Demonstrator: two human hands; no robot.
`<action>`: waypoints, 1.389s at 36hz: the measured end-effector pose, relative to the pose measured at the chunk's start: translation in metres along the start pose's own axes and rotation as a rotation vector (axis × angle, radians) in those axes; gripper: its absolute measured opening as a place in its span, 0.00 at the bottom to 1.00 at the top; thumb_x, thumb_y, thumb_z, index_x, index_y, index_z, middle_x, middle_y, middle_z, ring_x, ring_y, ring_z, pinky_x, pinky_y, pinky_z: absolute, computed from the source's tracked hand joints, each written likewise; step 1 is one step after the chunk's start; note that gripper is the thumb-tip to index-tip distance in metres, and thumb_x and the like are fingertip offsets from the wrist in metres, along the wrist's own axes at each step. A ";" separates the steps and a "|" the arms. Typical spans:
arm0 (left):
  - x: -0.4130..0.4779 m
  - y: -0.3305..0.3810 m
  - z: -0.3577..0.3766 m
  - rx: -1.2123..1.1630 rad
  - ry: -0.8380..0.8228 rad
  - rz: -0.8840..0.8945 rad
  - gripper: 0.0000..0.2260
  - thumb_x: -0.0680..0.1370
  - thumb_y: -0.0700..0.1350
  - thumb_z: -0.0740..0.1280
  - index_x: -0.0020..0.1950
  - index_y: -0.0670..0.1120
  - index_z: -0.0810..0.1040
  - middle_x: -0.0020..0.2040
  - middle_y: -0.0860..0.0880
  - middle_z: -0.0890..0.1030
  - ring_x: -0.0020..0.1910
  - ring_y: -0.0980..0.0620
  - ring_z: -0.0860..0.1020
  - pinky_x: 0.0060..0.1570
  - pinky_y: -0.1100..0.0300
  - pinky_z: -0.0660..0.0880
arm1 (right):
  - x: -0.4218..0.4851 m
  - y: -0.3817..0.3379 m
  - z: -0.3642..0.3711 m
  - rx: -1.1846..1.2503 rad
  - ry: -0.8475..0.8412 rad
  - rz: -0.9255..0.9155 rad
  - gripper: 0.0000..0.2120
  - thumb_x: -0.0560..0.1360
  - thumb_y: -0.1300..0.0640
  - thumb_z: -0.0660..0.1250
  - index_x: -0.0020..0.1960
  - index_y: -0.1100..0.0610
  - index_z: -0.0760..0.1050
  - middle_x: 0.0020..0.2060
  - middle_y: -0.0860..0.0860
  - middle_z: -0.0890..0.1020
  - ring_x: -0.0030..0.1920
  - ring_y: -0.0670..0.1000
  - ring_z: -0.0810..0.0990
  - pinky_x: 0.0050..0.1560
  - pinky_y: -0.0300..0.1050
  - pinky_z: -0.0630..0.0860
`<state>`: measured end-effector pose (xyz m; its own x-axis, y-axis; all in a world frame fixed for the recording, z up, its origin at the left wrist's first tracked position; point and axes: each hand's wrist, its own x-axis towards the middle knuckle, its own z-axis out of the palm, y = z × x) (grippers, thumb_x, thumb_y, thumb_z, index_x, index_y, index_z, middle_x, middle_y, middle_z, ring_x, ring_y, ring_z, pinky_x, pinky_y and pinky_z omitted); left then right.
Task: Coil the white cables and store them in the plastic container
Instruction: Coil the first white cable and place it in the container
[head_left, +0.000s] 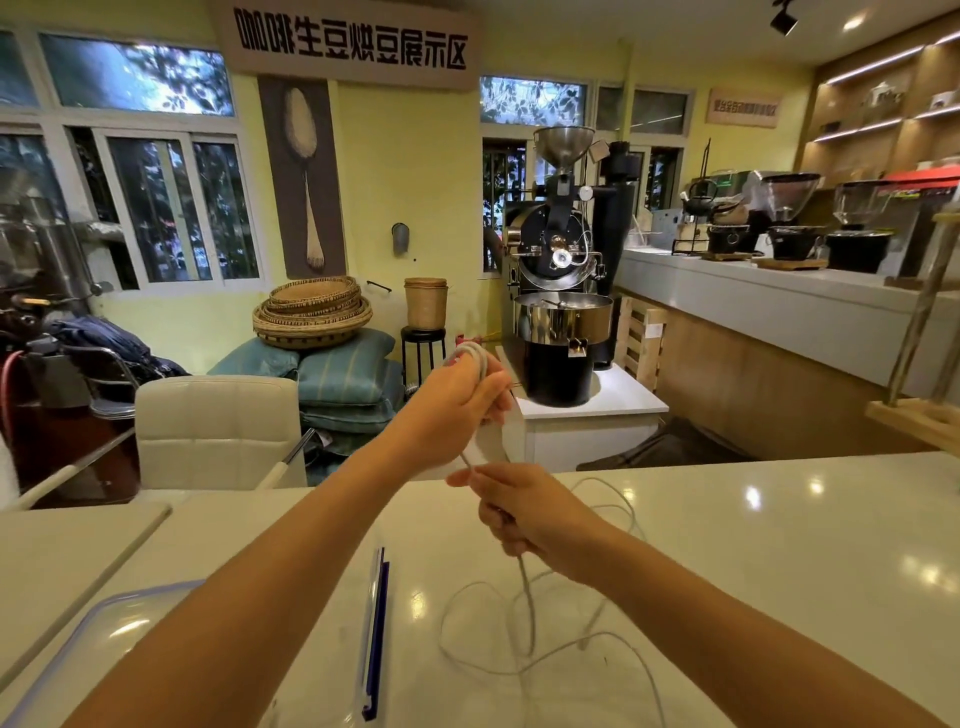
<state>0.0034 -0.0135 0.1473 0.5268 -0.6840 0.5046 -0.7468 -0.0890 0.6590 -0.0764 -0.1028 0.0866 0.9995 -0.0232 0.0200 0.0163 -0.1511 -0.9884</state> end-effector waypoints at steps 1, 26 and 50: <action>0.000 -0.005 -0.002 0.081 0.002 -0.004 0.11 0.80 0.41 0.54 0.38 0.50 0.67 0.37 0.52 0.75 0.37 0.56 0.76 0.39 0.68 0.76 | -0.004 -0.004 -0.002 -0.073 0.013 0.010 0.10 0.79 0.55 0.55 0.47 0.51 0.75 0.25 0.47 0.67 0.24 0.43 0.62 0.23 0.33 0.60; -0.051 0.031 0.014 -0.672 -0.512 0.017 0.17 0.76 0.47 0.55 0.31 0.52 0.76 0.20 0.55 0.70 0.19 0.61 0.66 0.25 0.70 0.70 | -0.007 -0.105 -0.099 -0.739 0.233 -0.444 0.08 0.70 0.59 0.68 0.43 0.63 0.80 0.36 0.58 0.82 0.34 0.47 0.78 0.35 0.31 0.74; -0.003 -0.033 0.003 0.482 -0.020 0.048 0.14 0.80 0.47 0.53 0.45 0.42 0.74 0.44 0.45 0.77 0.43 0.46 0.76 0.47 0.52 0.74 | -0.019 -0.029 -0.023 -0.650 -0.025 -0.111 0.12 0.77 0.56 0.58 0.52 0.61 0.76 0.27 0.47 0.71 0.25 0.40 0.69 0.29 0.30 0.66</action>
<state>0.0254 -0.0108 0.1222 0.4831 -0.7087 0.5142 -0.8754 -0.3792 0.2997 -0.0964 -0.1207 0.1185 0.9932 0.0487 0.1055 0.1083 -0.7176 -0.6880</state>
